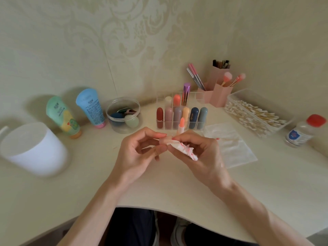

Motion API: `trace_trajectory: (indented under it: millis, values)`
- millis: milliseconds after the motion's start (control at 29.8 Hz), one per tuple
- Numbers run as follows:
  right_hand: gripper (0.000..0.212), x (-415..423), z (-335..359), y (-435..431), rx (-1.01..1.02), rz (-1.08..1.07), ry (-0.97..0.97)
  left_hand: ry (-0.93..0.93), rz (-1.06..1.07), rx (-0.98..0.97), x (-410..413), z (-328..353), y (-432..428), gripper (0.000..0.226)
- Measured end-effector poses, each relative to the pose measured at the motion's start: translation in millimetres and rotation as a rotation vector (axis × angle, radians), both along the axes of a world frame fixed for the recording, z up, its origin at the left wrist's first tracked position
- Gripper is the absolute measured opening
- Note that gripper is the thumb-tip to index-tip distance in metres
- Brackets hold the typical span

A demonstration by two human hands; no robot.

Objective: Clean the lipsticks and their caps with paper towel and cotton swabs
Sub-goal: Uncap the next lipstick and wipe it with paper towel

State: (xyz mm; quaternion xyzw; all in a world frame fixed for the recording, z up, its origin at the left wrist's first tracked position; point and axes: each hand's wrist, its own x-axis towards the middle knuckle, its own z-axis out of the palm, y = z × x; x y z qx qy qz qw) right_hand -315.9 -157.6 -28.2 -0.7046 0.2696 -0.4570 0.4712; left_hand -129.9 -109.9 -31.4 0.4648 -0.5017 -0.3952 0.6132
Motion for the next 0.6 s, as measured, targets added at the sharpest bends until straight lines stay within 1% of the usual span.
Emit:
trace_trajectory:
  millis: [67,201,302,402,503,603]
  values:
    - [0.01,-0.9,0.5,0.9,0.064,0.005,-0.012,-0.021,0.01,-0.033,1.1,-1.5,0.6,0.023]
    - [0.01,-0.7,1.7,1.7,0.036,-0.005,-0.028,-0.035,-0.019,-0.042,0.5,2.8,2.9,0.029]
    - [0.01,-0.6,1.5,0.9,0.01,-0.027,-0.03,0.024,-0.052,0.027,1.1,5.9,2.9,0.031]
    - [0.01,-1.9,-1.7,-1.2,-0.046,-0.037,0.018,0.01,-0.066,0.103,0.6,3.1,1.4,0.028]
    - [0.01,-2.2,-2.2,-1.2,-0.069,-0.042,0.036,-0.029,-0.022,0.062,0.6,1.6,1.0,0.021]
    - [0.011,-1.5,-1.2,0.6,-0.021,-0.04,0.02,-0.05,0.02,-0.011,1.7,0.1,1.2,0.023]
